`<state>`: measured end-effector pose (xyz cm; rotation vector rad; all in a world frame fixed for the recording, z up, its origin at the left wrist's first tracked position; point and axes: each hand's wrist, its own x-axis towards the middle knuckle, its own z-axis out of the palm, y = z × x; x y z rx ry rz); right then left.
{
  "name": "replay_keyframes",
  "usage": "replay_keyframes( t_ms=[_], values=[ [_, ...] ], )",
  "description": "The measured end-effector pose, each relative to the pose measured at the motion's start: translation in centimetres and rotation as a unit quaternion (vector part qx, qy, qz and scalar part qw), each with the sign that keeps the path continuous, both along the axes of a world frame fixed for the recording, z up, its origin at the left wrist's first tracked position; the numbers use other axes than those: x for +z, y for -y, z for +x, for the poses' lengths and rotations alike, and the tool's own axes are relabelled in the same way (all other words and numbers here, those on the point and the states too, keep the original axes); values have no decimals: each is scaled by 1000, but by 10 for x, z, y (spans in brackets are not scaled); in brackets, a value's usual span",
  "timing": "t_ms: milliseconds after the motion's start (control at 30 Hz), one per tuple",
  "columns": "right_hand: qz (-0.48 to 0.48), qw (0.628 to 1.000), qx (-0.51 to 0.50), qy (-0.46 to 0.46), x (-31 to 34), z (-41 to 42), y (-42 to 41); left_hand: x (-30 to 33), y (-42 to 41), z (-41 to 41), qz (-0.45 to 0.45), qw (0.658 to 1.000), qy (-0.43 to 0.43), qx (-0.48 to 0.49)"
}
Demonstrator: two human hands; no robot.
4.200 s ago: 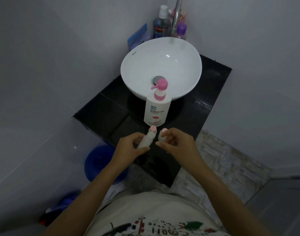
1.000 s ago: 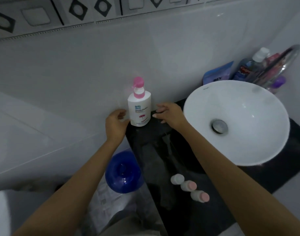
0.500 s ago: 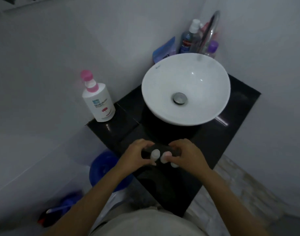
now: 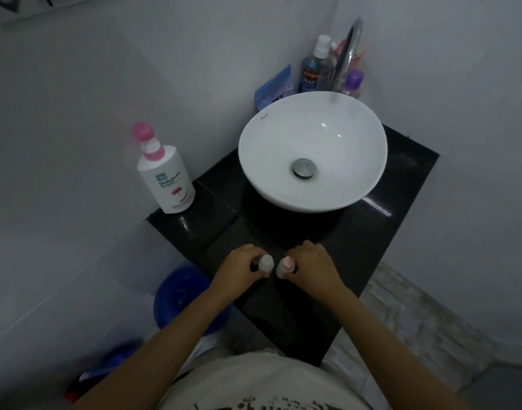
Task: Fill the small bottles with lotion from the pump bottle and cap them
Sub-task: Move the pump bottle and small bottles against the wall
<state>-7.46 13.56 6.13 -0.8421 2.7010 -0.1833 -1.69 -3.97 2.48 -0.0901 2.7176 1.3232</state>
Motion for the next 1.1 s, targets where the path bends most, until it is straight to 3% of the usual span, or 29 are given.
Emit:
replay_keyframes(
  t_ms=[100,233,533,767,1100],
  values=[
    [10,1000,13,2,4,-4,5,3,6,6,15,999,-9,27],
    [-55,998,16,25,21,-11,24,14,28,15,31,992,-24,123],
    [-125,987,95,46,46,-57,146,23,107,6,-1,937,-31,347],
    [-107,986,122,31,9,-79,213,8,127,-18,-4,915,-15,403],
    [-95,986,135,22,-19,-92,228,-2,128,-31,-18,909,-4,417]
  ],
)
